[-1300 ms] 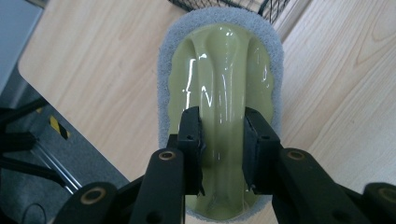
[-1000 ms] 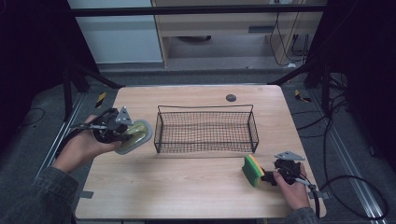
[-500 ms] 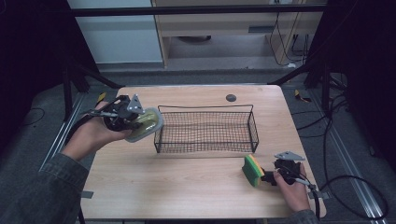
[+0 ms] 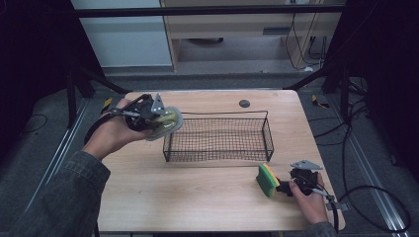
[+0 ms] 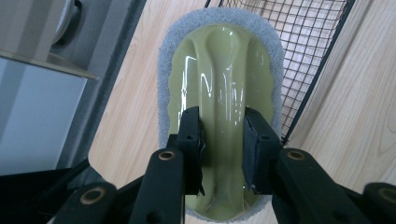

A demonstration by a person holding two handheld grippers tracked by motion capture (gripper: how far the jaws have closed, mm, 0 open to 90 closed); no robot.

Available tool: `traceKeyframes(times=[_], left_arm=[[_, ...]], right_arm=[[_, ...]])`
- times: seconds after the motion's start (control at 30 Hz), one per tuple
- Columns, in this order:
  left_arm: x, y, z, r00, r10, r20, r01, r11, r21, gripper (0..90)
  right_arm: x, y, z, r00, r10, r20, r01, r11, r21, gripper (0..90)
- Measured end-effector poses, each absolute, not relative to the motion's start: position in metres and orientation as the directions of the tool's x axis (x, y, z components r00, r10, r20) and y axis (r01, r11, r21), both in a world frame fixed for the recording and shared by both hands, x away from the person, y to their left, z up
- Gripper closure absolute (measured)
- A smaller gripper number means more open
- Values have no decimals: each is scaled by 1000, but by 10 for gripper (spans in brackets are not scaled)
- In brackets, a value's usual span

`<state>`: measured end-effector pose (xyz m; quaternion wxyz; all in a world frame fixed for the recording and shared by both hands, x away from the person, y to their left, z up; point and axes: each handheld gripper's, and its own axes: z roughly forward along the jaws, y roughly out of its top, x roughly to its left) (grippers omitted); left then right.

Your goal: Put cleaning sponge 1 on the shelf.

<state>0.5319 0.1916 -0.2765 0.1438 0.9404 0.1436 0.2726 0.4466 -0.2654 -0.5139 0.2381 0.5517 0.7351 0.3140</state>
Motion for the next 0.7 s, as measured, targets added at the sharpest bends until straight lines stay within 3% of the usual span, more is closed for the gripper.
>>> traceKeyframes(times=[0.7], left_arm=[[553,155,-284,818,275,506,113,-938,327,710]], right_arm=[[447,-265,-514,-280,960,-2,661,194,725,5]])
